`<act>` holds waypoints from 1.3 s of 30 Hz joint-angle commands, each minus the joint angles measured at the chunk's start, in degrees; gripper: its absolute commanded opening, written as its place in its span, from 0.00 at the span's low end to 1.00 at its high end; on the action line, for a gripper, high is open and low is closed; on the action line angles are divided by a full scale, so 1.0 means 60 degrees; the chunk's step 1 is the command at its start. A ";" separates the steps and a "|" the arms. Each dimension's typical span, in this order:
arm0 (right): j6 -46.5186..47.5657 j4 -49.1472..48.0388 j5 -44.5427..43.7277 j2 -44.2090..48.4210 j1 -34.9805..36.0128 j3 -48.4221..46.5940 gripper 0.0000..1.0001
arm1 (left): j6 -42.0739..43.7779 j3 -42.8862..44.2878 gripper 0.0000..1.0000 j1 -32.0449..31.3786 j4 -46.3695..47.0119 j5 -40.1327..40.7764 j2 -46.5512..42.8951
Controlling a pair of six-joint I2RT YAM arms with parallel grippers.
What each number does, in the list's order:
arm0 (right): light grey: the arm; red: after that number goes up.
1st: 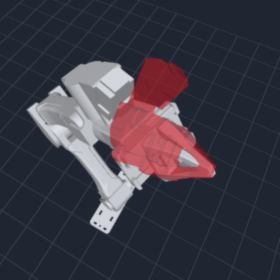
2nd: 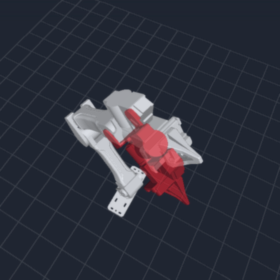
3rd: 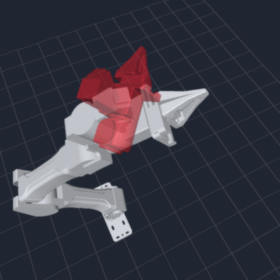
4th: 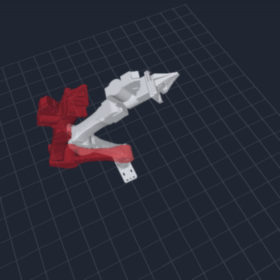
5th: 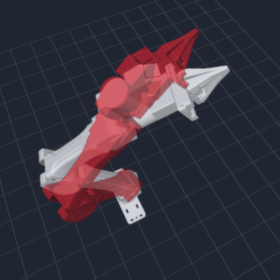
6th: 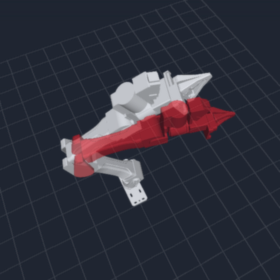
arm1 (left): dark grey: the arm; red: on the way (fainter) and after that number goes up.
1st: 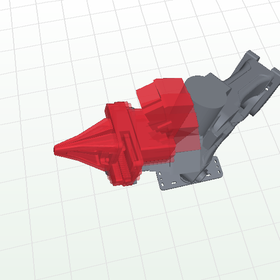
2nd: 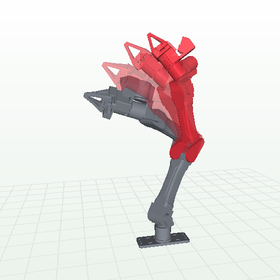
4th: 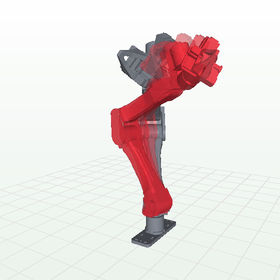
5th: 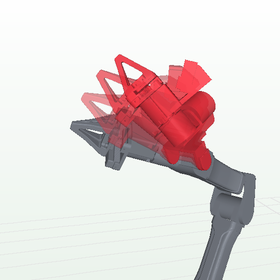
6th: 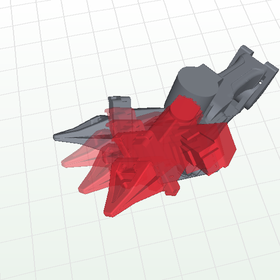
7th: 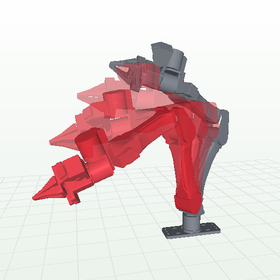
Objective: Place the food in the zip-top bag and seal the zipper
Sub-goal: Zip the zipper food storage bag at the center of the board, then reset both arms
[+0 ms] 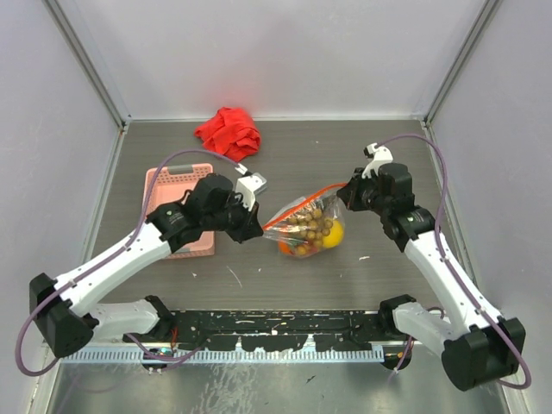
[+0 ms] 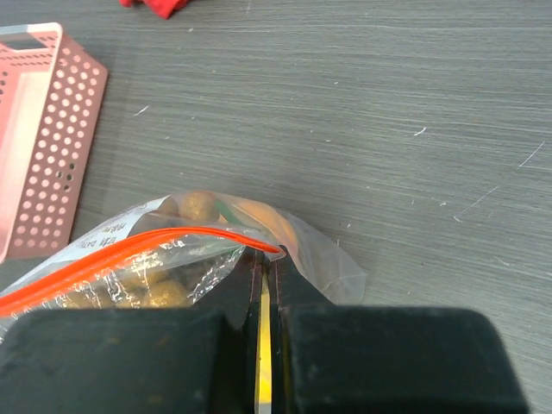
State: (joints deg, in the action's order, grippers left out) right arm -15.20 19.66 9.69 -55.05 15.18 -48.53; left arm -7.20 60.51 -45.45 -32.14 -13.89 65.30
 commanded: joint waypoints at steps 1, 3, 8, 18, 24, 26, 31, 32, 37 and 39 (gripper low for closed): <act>0.0137 -0.0950 -0.0863 -0.0996 -0.0232 -0.0634 0.01 | -0.0753 0.0470 0.00 0.0525 0.0387 0.0183 0.0818; 0.0036 -0.1300 -0.0962 -0.1557 -0.0244 -0.0706 0.02 | -0.0981 0.0821 0.00 0.0875 0.0431 0.0280 0.1468; -0.0206 -0.1966 -0.0988 -0.3225 -0.0296 -0.1244 0.11 | -0.1452 0.1571 0.02 0.1646 0.0907 0.0465 0.2825; -0.0601 -0.2528 -0.1052 -0.5380 -0.0525 -0.2343 0.35 | -0.1682 0.3505 0.19 0.2411 0.1276 0.0642 0.5655; -0.0689 -0.2541 -0.0998 -0.4932 -0.0670 -0.2133 0.61 | -0.2013 0.3673 0.44 0.2590 0.1292 0.1003 0.5433; -0.0689 -0.2505 -0.1000 -0.4591 -0.0693 -0.1986 0.67 | -0.2065 0.3487 0.54 0.2608 0.1324 0.1341 0.4977; -0.0778 -0.1952 -0.1378 -0.3583 -0.0699 -0.1723 0.86 | -0.2417 0.2669 0.78 0.2667 0.1332 0.2175 0.3404; -0.0810 -0.1804 -0.1538 -0.3375 -0.0704 -0.1685 0.90 | -0.2473 0.2497 0.83 0.2668 0.1329 0.2308 0.3072; -0.0962 -0.1028 -0.2661 -0.2176 -0.0703 -0.1445 1.00 | -0.2601 0.1799 0.98 0.2686 0.0776 0.2969 0.1182; -0.0979 -0.0824 -0.2880 -0.1635 -0.0698 -0.1317 1.00 | -0.2644 0.1594 0.98 0.2693 0.0409 0.3339 0.0232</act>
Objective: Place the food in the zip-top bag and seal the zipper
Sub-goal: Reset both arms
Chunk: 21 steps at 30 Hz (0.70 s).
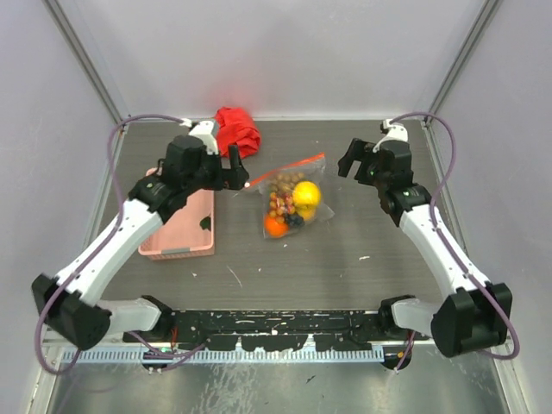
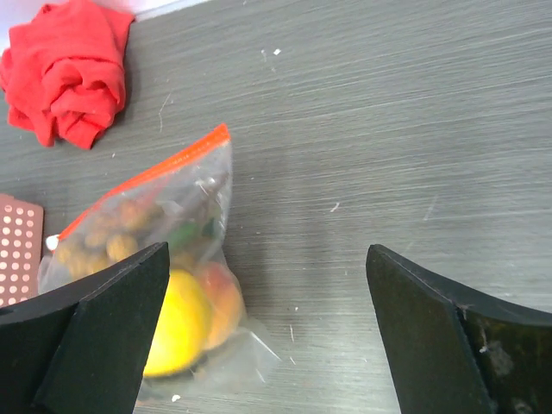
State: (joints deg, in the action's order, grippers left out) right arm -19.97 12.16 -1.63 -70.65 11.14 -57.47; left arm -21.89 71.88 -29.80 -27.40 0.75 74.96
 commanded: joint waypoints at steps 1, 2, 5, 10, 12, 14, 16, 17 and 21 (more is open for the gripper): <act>-0.0133 0.0489 -0.1046 0.1276 -0.0018 0.0229 1.00 | -0.0190 -0.0405 0.98 0.0101 -0.0509 0.1028 -0.1729; -0.0055 0.0494 -0.1067 0.1641 -0.0022 0.0335 1.00 | -0.0182 -0.0513 0.98 0.0103 -0.0633 0.1187 -0.2108; 0.0395 0.0295 -0.1000 0.2889 -0.0034 0.0885 1.00 | -0.0007 -0.0730 0.98 0.0091 -0.0910 0.1483 -0.3201; 0.0676 0.0383 -0.1464 0.4958 -0.0027 0.1497 1.00 | 0.0476 -0.0940 0.98 0.0104 -0.1346 0.2076 -0.4793; 0.0778 0.0580 -0.1675 0.5478 -0.0026 0.1528 1.00 | 0.0706 -0.1093 0.98 0.0102 -0.1408 0.2309 -0.5365; 0.0902 0.0753 -0.1986 0.5907 -0.0027 0.1607 1.00 | 0.0923 -0.1323 0.98 0.0104 -0.1351 0.2512 -0.5914; 0.1095 0.0838 -0.2166 0.6283 -0.0030 0.1776 1.00 | 0.1172 -0.1684 0.98 0.0104 -0.1172 0.2728 -0.6437; 0.1201 0.0863 -0.2198 0.6453 -0.0018 0.1902 1.00 | 0.1257 -0.1958 0.98 0.0104 -0.0980 0.2840 -0.6702; 0.1253 0.0829 -0.2285 0.6983 -0.0029 0.2473 1.00 | 0.1427 -0.3223 0.98 0.0104 0.0186 0.3203 -0.7687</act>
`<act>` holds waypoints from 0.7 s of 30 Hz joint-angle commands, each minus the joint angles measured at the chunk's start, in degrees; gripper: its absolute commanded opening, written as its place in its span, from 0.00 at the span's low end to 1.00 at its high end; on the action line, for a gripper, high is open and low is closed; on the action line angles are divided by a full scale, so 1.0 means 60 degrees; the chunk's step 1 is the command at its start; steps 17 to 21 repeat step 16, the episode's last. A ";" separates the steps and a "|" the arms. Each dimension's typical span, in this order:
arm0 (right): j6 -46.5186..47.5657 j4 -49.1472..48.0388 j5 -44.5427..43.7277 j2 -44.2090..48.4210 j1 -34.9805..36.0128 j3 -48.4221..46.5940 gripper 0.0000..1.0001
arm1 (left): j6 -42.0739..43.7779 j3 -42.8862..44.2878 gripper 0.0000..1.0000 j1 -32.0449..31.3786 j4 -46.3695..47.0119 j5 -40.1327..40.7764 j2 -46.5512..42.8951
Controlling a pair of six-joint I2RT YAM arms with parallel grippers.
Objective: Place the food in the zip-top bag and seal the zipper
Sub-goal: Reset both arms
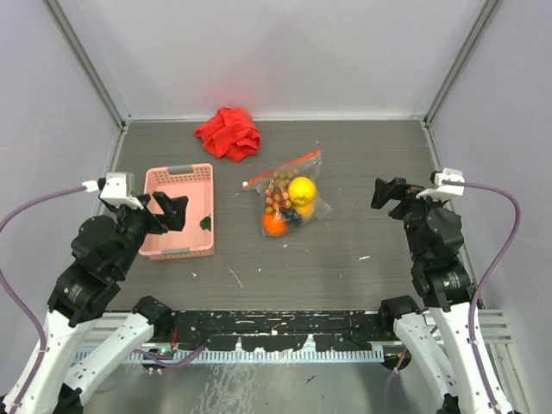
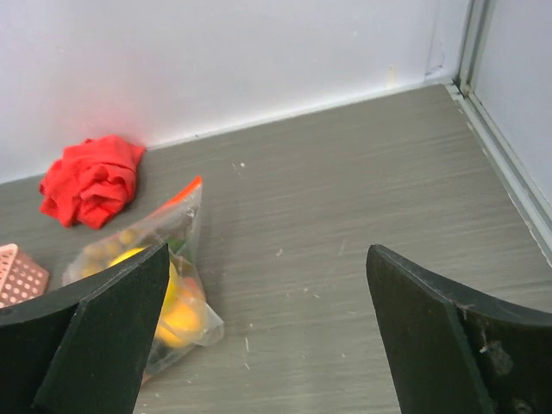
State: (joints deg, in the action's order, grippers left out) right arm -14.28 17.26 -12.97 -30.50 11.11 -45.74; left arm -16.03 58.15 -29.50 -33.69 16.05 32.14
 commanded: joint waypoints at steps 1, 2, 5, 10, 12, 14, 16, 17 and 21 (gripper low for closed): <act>0.0294 -0.0040 -0.0388 0.0387 -0.0031 0.0621 1.00 | 0.0459 -0.1176 0.98 0.0053 0.1463 0.0694 -0.0680; 0.0287 -0.0035 -0.0400 0.0442 -0.0023 0.0665 1.00 | 0.0458 -0.1384 0.98 0.0053 0.1641 0.0701 -0.0786; 0.0307 0.0022 -0.0512 0.0533 -0.0014 0.0659 1.00 | 0.0467 -0.1660 0.98 0.0067 0.1745 0.0671 -0.0854; 0.0271 -0.0050 -0.0723 0.0630 -0.0011 0.0743 1.00 | 0.0656 -0.1710 0.98 0.0139 0.1480 0.0847 -0.0654; 0.0309 -0.0011 -0.0682 0.0550 -0.0020 0.0702 1.00 | 0.0710 -0.1725 0.98 0.0183 0.1504 0.0830 -0.0606; 0.0351 0.0016 -0.0607 0.0479 -0.0021 0.0653 1.00 | 0.0741 -0.1727 0.98 0.0258 0.1527 0.0795 -0.0569; 0.0386 -0.0052 -0.0536 0.0491 -0.0020 0.0646 1.00 | 0.0763 -0.1727 0.98 0.0333 0.1528 0.0743 -0.0540; 0.0386 -0.0052 -0.0536 0.0491 -0.0020 0.0646 1.00 | 0.0763 -0.1727 0.98 0.0333 0.1528 0.0743 -0.0540; 0.0386 -0.0052 -0.0536 0.0491 -0.0020 0.0646 1.00 | 0.0763 -0.1727 0.98 0.0333 0.1528 0.0743 -0.0540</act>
